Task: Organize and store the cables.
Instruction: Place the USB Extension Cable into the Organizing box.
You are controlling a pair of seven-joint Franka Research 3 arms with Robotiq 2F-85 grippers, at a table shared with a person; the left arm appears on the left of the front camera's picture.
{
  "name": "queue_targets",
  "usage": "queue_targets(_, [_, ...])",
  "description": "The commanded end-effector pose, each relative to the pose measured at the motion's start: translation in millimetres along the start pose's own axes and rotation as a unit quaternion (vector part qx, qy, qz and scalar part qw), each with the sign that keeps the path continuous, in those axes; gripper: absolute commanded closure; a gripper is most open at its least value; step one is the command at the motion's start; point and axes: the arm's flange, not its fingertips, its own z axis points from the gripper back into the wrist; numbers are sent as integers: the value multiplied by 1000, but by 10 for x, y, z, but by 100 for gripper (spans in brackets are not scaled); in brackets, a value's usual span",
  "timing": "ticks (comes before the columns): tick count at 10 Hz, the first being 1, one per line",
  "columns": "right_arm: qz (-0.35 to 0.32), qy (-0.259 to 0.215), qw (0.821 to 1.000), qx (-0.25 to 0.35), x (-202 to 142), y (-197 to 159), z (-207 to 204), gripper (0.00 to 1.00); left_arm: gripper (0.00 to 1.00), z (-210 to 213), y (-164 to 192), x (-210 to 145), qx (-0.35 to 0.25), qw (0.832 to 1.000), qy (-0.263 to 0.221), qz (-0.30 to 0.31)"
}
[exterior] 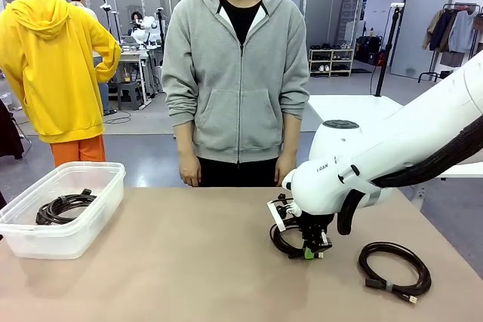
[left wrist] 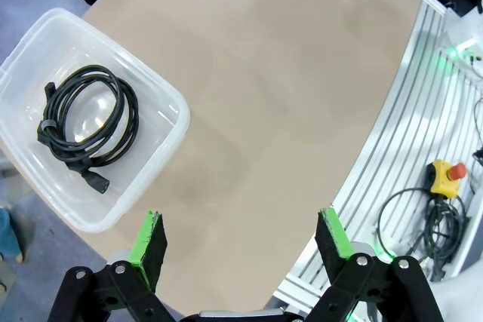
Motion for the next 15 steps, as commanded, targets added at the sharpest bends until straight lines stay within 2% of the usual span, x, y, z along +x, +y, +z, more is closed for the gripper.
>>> queue_targets(1, [-13, 3, 1000, -2, 50, 50, 27, 100, 0, 16, 41, 29, 2, 1000, 1, 4])
queue_targets(3, [-30, 0, 1000, -6, 101, 44, 210, 100, 0, 16, 41, 29, 2, 1000, 1, 4])
queue_targets(5, [-42, -25, 999, -21, 329, 21, 826, 100, 0, 16, 41, 29, 2, 1000, 1, 4])
queue_targets(6, [-62, -13, 998, -17, 482, -5, 1093, 100, 0, 16, 41, 29, 2, 1000, 1, 4])
queue_targets(8, [-122, 10, 993, -1, 896, -148, 1232, 100, 0, 16, 41, 29, 2, 1000, 1, 4])
queue_targets(11, [-172, 15, 985, 4, 1531, -320, 1045, 100, 0, 16, 41, 29, 2, 1000, 1, 4])
queue_targets(15, [-187, 8, 982, -15, 2142, -312, 484, 100, 0, 16, 41, 29, 2, 1000, 1, 4])
